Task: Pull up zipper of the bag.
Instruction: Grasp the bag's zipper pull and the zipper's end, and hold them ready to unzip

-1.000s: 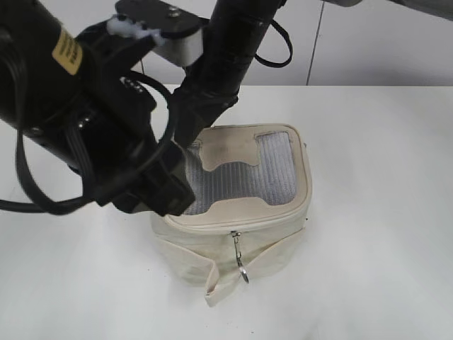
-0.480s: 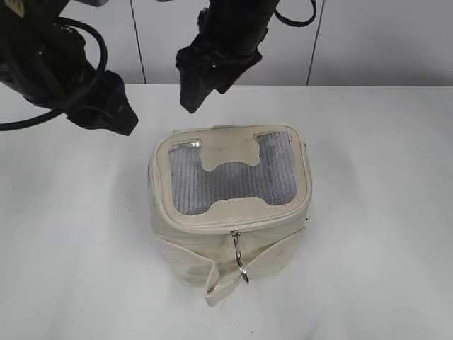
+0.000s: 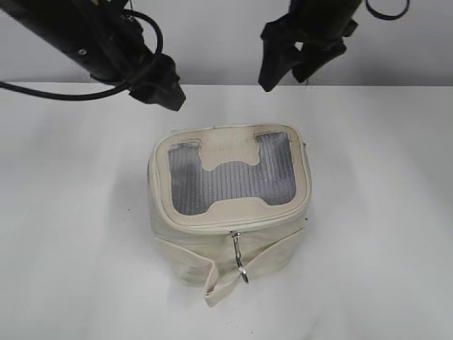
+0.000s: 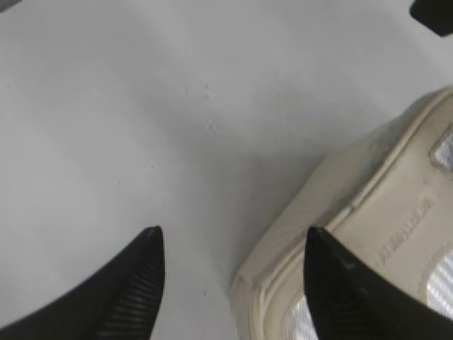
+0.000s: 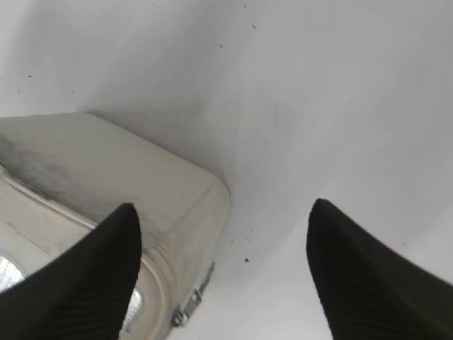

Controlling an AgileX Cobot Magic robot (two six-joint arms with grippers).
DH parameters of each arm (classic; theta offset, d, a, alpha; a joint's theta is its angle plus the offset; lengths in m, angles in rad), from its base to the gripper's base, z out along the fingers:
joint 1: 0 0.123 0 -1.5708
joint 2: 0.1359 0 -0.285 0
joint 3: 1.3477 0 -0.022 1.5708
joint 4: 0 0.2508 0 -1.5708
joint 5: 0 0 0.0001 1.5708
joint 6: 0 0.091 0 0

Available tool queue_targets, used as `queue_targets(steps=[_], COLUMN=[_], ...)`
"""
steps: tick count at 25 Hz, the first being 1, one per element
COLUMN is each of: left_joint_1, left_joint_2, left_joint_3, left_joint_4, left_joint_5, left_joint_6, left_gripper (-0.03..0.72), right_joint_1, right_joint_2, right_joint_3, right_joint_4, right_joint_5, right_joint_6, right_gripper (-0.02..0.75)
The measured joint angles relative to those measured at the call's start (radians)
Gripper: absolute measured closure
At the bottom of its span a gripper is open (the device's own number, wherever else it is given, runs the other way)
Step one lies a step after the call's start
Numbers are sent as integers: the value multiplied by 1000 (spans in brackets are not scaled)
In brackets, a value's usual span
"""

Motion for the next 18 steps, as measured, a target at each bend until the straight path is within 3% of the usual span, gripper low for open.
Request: queue_targets(steps=[3, 9, 18], left_joint_1=[0, -5, -11], left_joint_2=[69, 239, 450], left_joint_3=[-92, -268, -538], left_joint_4=[-70, -323, -429], left_joint_5=[10, 137, 386], left_joint_6=[84, 329, 401], left_gripper=[211, 198, 162], right_joint_1=[-58, -123, -149], right_joint_2=[-50, -170, -335], right_joint_3=[89, 279, 516], right_joint_4=[10, 17, 19], right_joint_5=[-1, -1, -1], right_joint_6=[3, -21, -37], right_gripper=[172, 172, 172])
